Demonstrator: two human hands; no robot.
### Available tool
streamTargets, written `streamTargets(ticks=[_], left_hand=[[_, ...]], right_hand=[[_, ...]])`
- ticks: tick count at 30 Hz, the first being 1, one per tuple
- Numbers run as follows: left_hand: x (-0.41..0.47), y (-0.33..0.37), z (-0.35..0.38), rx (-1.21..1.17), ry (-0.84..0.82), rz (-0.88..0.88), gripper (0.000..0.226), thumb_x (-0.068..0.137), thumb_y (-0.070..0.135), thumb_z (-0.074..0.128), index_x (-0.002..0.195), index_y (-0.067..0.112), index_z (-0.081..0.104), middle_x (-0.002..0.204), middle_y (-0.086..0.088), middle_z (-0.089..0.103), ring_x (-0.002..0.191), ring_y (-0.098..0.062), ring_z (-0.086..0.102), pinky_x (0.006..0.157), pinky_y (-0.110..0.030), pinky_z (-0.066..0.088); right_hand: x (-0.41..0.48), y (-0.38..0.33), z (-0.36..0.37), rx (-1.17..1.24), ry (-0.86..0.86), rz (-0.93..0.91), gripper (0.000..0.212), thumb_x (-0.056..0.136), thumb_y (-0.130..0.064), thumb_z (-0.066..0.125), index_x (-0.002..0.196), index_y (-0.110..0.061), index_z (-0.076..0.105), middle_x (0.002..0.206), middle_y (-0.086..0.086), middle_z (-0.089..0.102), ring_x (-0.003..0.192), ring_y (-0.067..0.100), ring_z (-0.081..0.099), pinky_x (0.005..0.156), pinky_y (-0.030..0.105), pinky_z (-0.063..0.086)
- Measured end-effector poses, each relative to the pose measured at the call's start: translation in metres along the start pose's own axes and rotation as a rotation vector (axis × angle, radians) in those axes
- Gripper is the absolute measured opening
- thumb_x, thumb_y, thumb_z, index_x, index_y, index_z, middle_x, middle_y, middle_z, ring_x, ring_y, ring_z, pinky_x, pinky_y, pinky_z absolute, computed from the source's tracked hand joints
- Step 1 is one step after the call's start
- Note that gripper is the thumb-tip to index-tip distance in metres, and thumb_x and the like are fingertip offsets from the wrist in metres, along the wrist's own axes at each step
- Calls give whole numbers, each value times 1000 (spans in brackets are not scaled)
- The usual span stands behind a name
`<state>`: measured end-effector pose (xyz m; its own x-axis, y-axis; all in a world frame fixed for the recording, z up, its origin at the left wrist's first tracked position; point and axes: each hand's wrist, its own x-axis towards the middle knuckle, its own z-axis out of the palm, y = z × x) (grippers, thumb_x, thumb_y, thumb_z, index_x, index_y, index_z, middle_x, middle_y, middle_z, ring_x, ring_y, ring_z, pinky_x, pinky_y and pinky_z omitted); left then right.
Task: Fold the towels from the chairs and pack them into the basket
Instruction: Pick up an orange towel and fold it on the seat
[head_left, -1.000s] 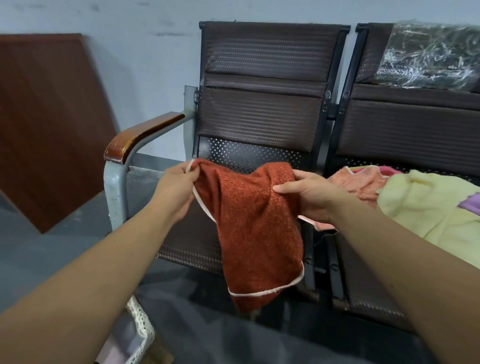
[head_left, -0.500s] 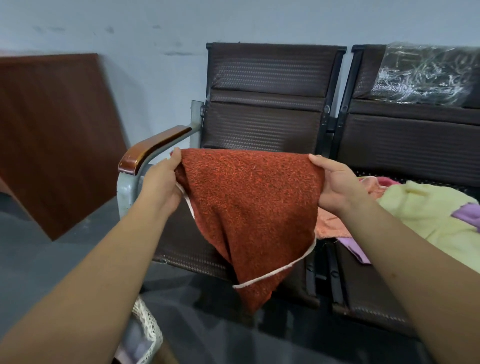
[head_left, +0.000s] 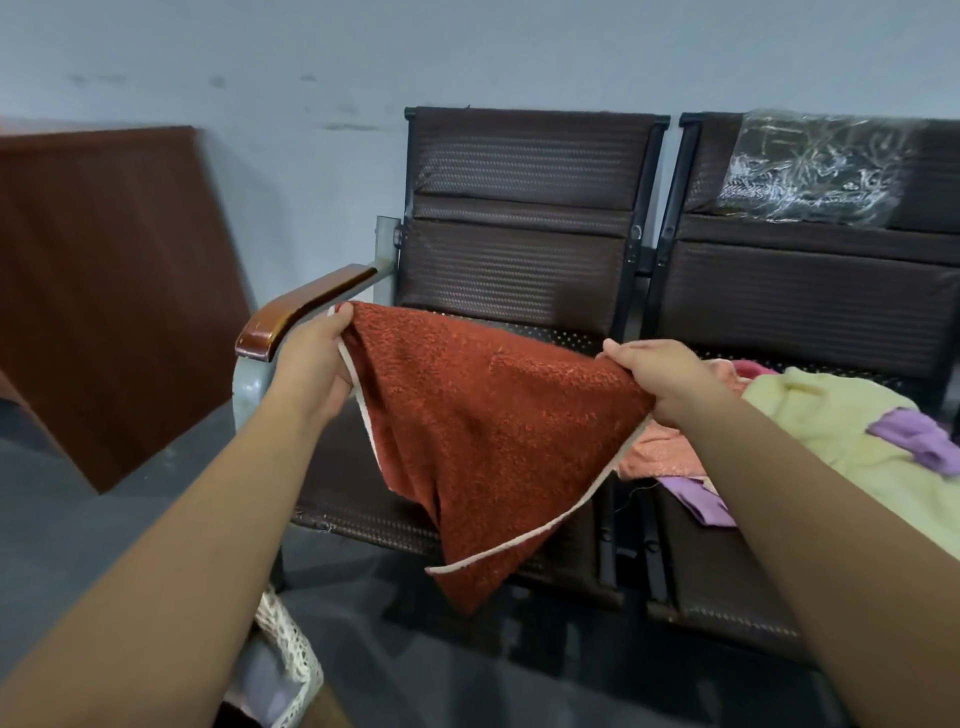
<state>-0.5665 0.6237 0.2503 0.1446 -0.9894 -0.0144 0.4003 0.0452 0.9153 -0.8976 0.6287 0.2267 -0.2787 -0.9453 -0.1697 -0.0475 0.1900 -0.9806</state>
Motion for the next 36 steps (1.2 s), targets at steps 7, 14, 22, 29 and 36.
streamTargets(ticks=[7,14,22,29,36], left_hand=[[3,16,4,-201,-114,29,39,101,9,41,132,-14,49,135,-28,56,128,-34,55,112,-44,42],[0,43,-1,5,-42,85,40,97,5,44,131,-16,49,134,-35,54,125,-42,56,110,-50,43],[10,66,-23,477,26,217,15,84,27,67,87,15,77,103,-19,74,104,-39,68,100,-57,50],[18,62,-8,400,2,189,14,91,3,63,93,9,75,97,-16,71,96,-30,65,104,-50,49],[55,26,0,395,-26,199,27,91,6,65,116,4,72,109,-9,73,99,-18,66,95,-28,52]], right_hand=[[-12,-14,4,142,-406,90,34,79,-5,75,113,-6,71,95,11,67,84,21,60,85,33,53],[-16,-42,14,298,-130,17,21,103,-8,49,91,-17,64,83,4,63,77,17,60,72,34,48],[-7,-75,-4,269,11,-181,24,84,18,61,101,2,67,82,17,65,60,20,69,55,27,58],[14,-80,-14,-220,202,-386,11,90,1,66,96,-5,73,74,5,64,65,16,59,63,27,51],[66,-55,-7,-69,130,-222,12,100,-7,56,92,-14,62,82,9,60,66,19,58,62,34,54]])
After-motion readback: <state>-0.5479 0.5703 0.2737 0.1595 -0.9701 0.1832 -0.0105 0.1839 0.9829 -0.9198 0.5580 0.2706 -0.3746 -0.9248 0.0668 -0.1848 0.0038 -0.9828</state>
